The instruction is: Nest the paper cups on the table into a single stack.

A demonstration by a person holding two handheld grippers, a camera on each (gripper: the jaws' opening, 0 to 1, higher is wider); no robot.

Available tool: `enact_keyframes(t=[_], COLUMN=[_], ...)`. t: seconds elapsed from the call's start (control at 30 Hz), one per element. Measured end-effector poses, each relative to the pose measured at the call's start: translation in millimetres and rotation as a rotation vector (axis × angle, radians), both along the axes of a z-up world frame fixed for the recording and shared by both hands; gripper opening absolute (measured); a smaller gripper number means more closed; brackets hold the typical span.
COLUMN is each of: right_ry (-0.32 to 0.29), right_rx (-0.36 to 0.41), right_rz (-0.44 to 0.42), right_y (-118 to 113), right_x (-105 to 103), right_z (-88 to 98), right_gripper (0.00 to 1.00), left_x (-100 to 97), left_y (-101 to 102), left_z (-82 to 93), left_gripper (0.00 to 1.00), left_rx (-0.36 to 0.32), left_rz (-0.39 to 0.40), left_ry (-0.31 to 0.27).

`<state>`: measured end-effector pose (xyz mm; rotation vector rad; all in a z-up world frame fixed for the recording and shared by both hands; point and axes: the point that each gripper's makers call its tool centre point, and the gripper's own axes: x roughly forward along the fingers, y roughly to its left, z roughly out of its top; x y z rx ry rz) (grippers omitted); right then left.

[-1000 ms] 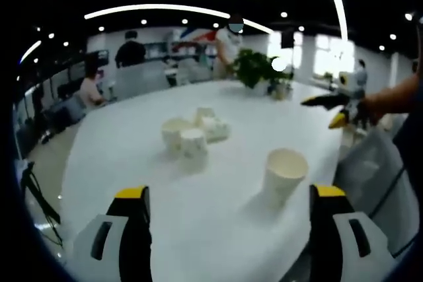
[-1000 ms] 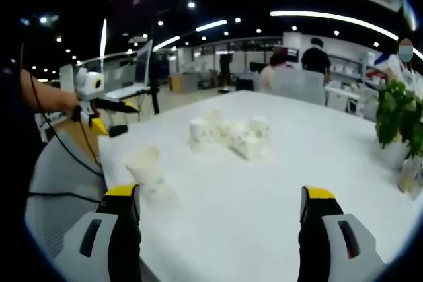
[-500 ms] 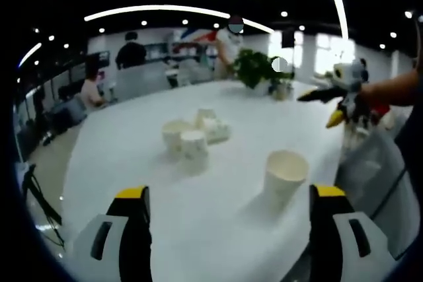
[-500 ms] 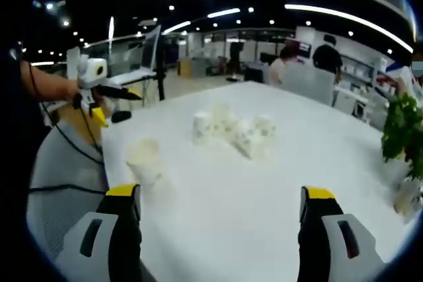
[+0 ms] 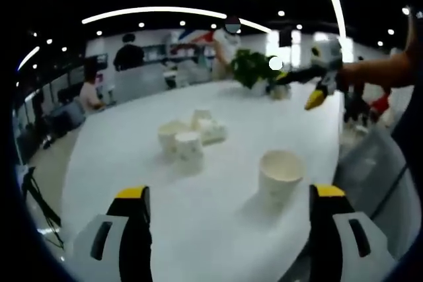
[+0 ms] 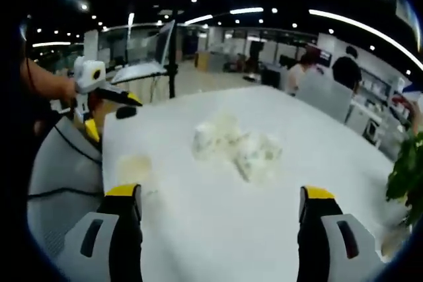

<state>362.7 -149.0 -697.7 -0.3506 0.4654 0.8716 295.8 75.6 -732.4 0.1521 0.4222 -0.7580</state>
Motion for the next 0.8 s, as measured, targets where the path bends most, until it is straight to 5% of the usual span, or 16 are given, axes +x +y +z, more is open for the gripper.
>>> enact_keyframes(t=[0.27,0.8], right_ry=[0.038,0.075], right_rx=[-0.043,-0.130], right_rz=[0.094,0.160], right_y=[20.5,25.0], right_x=[13.6,45.1], right_z=[4.3,1.7], right_gripper=[1.00,1.00], left_x=[-5.2,-13.6], left_y=[-4.5,-18.0], left_z=[-4.2,-15.2], left_gripper=[1.00,0.98], left_rx=[-0.015,-0.016], left_rz=[0.020,0.037], left_ry=[-0.011,0.002])
